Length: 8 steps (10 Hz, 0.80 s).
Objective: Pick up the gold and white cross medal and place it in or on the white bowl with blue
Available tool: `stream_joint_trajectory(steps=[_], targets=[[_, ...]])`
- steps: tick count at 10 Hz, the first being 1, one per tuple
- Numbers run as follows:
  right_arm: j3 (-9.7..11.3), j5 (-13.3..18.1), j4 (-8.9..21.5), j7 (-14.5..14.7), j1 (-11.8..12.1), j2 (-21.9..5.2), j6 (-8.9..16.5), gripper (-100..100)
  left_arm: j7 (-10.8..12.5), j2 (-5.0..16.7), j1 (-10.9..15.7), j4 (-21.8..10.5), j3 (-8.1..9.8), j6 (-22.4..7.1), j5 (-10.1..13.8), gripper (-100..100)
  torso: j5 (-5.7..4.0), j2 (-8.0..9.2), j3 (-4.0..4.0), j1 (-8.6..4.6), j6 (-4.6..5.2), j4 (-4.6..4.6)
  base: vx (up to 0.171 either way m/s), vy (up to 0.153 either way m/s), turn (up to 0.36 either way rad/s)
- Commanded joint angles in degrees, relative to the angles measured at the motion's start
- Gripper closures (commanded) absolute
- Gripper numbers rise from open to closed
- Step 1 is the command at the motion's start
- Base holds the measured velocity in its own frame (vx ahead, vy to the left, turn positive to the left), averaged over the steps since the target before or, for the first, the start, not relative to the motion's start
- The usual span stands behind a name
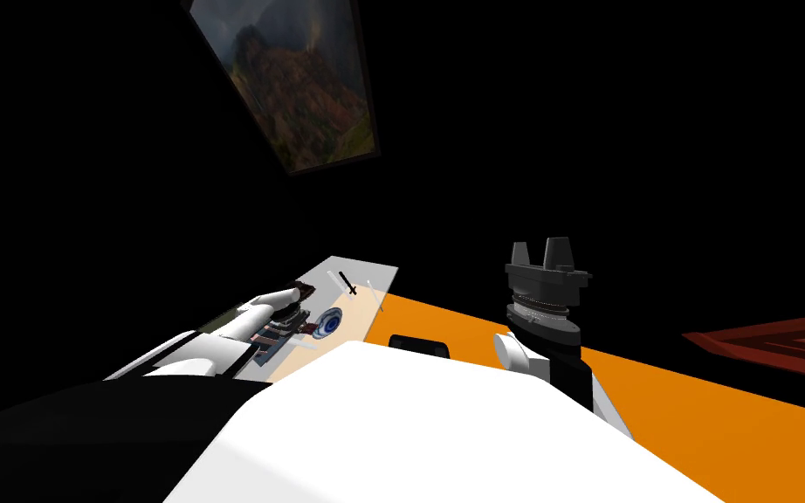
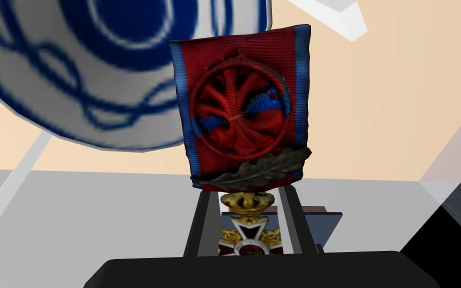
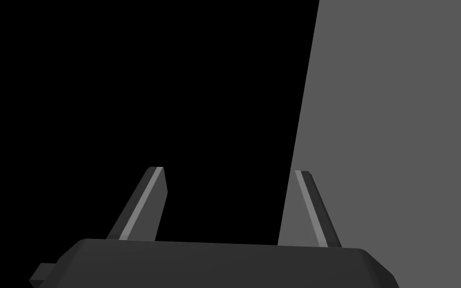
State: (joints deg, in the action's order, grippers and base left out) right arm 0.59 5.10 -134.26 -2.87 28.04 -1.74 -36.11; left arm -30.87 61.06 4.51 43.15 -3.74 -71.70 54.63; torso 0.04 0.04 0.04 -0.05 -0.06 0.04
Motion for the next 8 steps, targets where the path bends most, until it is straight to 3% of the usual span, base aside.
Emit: stream_joint_trajectory(steps=[1,8], targets=[[0.0,0.0,0.0,0.0,0.0,0.0,0.0,0,-0.8,-0.1,1.1,0.2,0.63,-1.5,1.8,100,0.00,0.00,0.00,0.00,0.00,0.00,-0.042,0.014,-0.047],[0.0,0.0,0.0,0.0,0.0,0.0,0.0,0,-6.1,-1.2,7.7,-3.3,2.20,-5.4,8.6,100,0.03,0.04,0.06,-0.04,0.06,0.07,-0.036,0.009,-0.046]])
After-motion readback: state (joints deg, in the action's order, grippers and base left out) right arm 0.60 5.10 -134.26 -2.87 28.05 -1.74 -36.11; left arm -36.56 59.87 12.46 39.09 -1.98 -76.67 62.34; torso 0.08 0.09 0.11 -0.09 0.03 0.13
